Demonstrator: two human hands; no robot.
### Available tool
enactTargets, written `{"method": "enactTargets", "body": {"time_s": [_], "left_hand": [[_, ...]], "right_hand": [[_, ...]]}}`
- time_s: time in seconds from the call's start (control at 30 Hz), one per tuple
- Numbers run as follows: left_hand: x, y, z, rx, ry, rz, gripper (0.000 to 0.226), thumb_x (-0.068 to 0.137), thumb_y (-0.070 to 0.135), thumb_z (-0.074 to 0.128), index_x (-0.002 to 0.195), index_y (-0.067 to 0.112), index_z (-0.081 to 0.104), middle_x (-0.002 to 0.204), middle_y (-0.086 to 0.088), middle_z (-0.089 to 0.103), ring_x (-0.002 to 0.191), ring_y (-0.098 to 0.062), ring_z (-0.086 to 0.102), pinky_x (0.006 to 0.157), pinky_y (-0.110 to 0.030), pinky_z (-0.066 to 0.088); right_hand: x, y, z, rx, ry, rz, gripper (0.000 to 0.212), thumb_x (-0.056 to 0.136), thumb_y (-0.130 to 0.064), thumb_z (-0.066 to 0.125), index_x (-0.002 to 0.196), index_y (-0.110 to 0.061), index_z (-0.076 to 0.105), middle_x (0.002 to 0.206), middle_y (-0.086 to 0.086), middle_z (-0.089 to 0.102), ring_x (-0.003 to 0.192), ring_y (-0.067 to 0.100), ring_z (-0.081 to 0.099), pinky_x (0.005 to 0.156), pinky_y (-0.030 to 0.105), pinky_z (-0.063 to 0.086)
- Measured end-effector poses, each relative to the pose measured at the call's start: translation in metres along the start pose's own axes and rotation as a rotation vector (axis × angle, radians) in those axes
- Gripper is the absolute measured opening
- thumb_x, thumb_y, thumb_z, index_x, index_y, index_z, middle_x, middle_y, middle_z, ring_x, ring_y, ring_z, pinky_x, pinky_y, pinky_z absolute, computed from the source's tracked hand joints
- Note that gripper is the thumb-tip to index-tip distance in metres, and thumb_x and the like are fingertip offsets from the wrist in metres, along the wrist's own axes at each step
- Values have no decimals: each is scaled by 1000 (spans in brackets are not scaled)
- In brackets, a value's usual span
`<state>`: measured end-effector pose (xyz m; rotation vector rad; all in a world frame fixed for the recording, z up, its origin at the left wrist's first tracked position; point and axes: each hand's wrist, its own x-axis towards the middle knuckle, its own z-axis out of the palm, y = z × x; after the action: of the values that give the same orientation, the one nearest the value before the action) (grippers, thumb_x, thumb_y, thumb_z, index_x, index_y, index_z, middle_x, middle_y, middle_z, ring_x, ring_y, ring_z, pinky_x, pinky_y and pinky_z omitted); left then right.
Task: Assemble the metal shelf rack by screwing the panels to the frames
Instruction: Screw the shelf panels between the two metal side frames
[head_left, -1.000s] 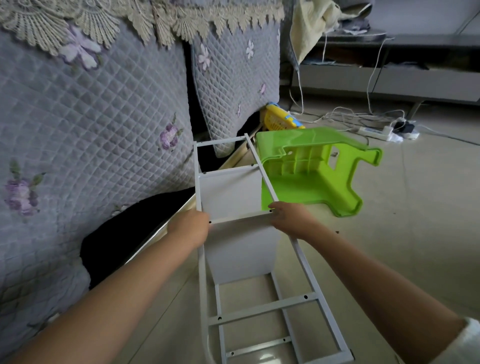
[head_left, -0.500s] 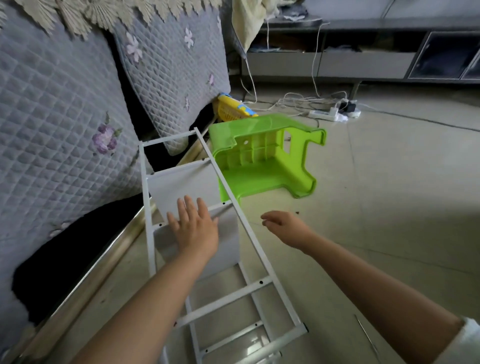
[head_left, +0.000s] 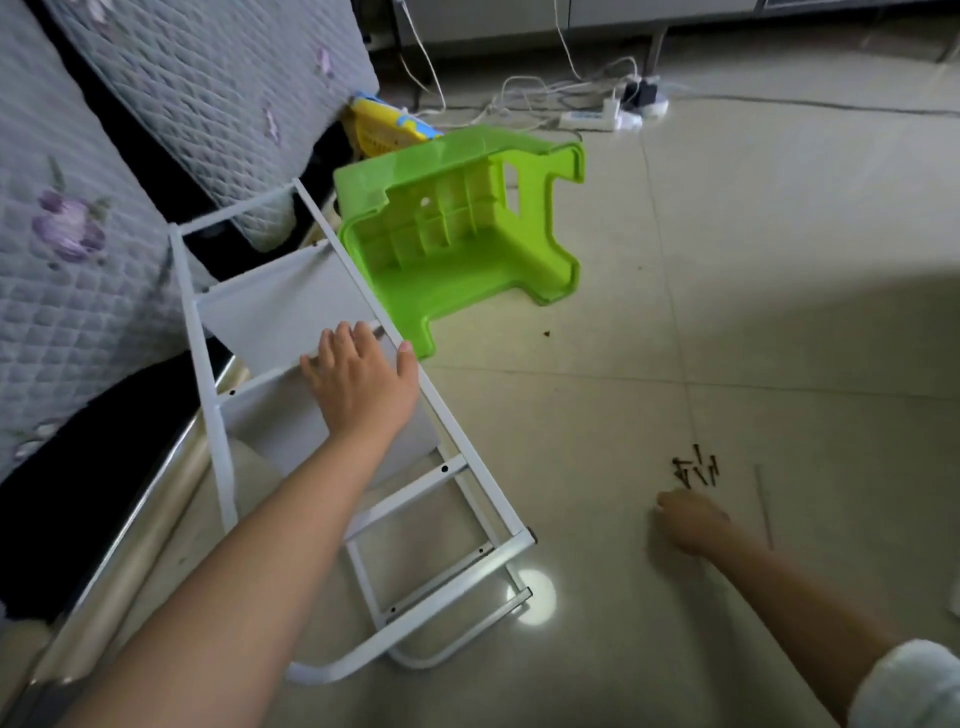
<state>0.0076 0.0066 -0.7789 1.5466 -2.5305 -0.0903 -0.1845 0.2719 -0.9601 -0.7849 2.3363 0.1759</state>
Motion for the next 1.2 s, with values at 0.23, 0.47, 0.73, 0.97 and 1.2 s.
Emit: {"method": "enactTargets", "body": {"time_s": [0.23,0.47,0.73,0.97,1.2], "left_hand": [[6,36,-12,-55,-150,-141,60,94,21,37,144,-6,16,152,-20,19,141,-32,12,115,-41,12],[5,43,-8,89,-211,-108,62,95,15,36,146,-6,6,155,-19,5,144,-30,3,117,-38,7],[4,42,-8,133,-196,-104,61,95,15,35,145,-7,8,155,-19,8,144,-30,6,116,-38,10],[2,42,-10,133,-208,-88,62,95,14,35,146,-6,6,155,-19,7,144,-29,6,117,-38,9],[4,37,-11,59,-178,-66,55,99,26,29,144,-4,21,153,-17,20,141,-27,15,113,-41,16]], "right_hand": [[12,32,29,95,173,53,32,91,-20,43,121,-10,45,142,13,27,124,32,37,100,39,38],[33,25,29,89,135,17,44,94,-32,40,134,-12,35,154,8,9,138,31,18,109,40,30],[34,28,31,-59,219,28,48,92,-17,38,140,-13,32,153,-1,13,133,25,26,100,39,36],[34,27,27,195,304,40,37,89,-11,42,125,-5,50,137,9,41,120,28,42,101,34,36],[-3,-23,-34,574,489,-163,23,91,-4,49,105,6,64,114,18,60,102,32,57,82,26,39]]}}
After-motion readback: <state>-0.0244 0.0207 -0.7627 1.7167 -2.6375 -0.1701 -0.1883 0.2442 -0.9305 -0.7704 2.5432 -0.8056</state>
